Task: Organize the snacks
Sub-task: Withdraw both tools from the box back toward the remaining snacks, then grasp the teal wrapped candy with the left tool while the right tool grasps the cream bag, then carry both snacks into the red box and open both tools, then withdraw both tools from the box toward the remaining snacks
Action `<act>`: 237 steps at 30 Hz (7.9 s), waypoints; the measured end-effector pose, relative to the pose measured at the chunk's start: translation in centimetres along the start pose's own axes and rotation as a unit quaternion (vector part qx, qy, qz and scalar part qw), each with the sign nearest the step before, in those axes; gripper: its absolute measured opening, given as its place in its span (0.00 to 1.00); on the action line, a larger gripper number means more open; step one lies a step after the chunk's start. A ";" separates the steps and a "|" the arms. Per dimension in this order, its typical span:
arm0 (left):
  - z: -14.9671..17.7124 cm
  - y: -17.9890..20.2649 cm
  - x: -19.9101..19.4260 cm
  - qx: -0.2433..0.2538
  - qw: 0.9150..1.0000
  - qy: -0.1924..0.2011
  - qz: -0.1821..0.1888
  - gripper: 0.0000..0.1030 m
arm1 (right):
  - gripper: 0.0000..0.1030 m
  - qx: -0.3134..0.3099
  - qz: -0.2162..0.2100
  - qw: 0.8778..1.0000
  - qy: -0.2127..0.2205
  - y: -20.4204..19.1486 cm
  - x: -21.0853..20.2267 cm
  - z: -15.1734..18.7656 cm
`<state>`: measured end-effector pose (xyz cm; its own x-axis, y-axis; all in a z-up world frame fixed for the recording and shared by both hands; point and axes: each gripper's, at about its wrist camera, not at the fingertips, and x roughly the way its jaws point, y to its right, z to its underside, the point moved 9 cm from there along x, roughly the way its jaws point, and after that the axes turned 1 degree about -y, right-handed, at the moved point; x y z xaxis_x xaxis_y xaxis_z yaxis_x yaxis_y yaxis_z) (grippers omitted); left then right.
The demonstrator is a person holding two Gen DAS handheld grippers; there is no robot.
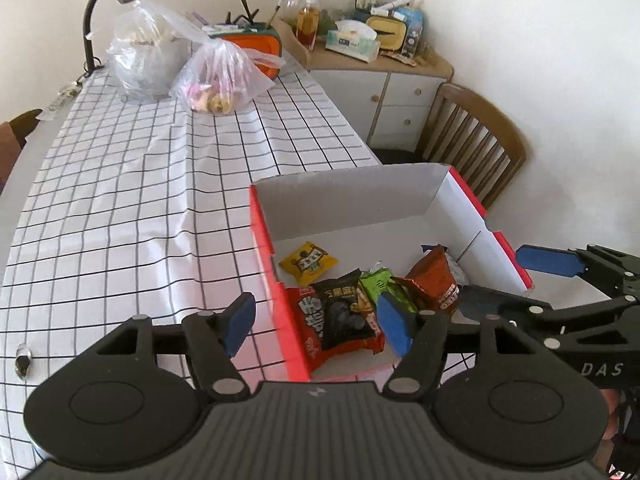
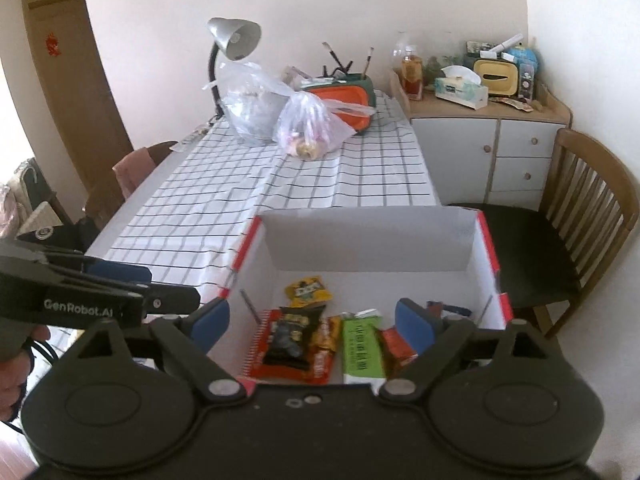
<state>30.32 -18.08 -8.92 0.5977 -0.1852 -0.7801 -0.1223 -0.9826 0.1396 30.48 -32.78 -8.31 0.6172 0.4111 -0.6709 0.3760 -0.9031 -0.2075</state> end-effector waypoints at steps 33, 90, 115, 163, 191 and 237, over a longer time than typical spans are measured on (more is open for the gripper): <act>11.9 -22.2 -8.8 -0.082 0.993 -0.015 -0.079 0.75 | 1.00 -0.037 -0.075 0.995 -0.059 -19.6 5.2 6.4; 24.8 -24.8 -3.6 0.255 0.949 -0.181 0.050 0.28 | 0.46 -0.024 -0.049 0.974 -0.218 -33.3 20.2 10.5; 22.4 -27.7 -4.0 -0.047 0.989 -0.137 0.007 0.10 | 0.29 -0.005 -0.051 0.986 -0.160 -28.3 14.6 10.1; 0.1 -0.6 0.9 0.014 0.998 -0.022 0.056 0.10 | 0.29 0.057 0.097 0.993 -0.028 5.1 1.0 0.9; -2.1 3.9 13.4 0.031 0.993 -0.113 -0.012 0.10 | 0.32 -0.012 0.062 0.988 -0.138 9.3 10.8 1.9; 0.4 3.4 2.2 0.004 1.000 -0.016 0.001 0.38 | 0.82 -0.026 -0.034 0.999 -0.030 2.8 0.8 -0.2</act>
<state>30.87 -21.81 -10.37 0.5721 -0.1864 -0.7987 -0.1300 -0.9821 0.1361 32.19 -34.96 -9.29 0.5464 0.4625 -0.6982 0.4520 -0.8647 -0.2191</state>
